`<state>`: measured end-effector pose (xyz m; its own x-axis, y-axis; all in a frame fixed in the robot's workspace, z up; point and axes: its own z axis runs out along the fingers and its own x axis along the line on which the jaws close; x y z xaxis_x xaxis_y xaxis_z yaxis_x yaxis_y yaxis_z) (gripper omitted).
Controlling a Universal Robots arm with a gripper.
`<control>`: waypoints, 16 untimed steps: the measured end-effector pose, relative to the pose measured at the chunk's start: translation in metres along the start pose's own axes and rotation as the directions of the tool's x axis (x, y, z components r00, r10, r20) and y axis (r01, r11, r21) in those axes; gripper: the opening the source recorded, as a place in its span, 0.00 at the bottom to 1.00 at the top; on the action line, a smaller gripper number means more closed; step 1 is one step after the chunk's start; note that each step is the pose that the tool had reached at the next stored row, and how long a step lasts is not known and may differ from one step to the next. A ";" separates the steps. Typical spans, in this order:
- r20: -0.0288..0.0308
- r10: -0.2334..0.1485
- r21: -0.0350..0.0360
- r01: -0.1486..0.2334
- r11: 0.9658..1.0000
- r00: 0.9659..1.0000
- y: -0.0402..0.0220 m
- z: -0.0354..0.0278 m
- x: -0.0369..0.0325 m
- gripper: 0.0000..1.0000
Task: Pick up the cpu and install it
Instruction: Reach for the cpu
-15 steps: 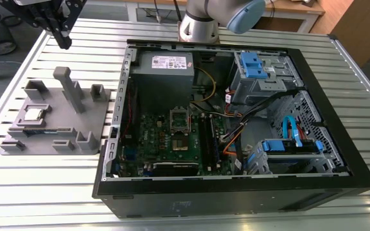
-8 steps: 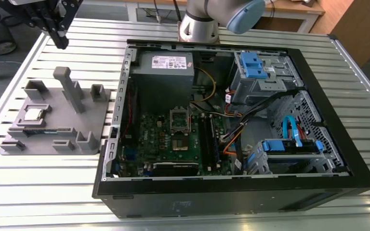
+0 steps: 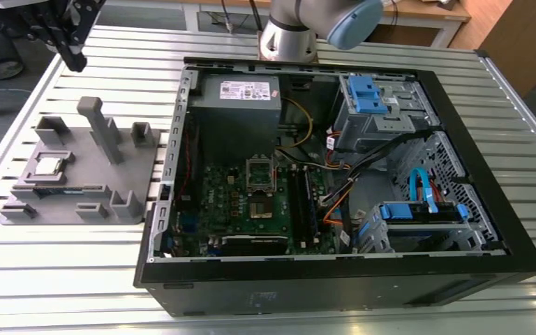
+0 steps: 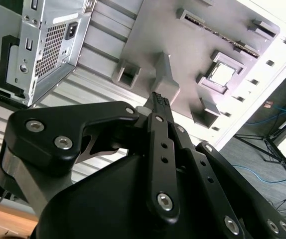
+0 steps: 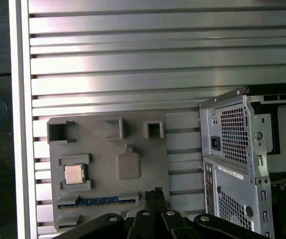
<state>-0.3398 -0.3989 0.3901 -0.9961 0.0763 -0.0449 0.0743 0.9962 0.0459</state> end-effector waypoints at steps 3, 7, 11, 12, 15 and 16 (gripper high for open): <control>0.000 0.000 0.000 0.000 1.000 1.000 -0.0007 0.0014 0.0076 0.11; 0.000 0.000 0.000 0.000 1.000 1.000 -0.0015 0.0031 0.0172 0.11; 0.000 0.000 0.000 0.000 1.000 1.000 -0.0022 0.0042 0.0263 0.11; 0.000 0.000 0.000 0.000 1.000 1.000 -0.0024 0.0044 0.0286 0.11; 0.000 0.000 0.000 0.000 1.000 1.000 -0.0029 0.0050 0.0344 0.11; 0.000 0.000 0.000 0.000 1.000 1.000 -0.0030 0.0051 0.0361 0.11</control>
<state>-0.3757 -0.3989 0.3833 -0.9961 0.0762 -0.0450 0.0742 0.9962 0.0459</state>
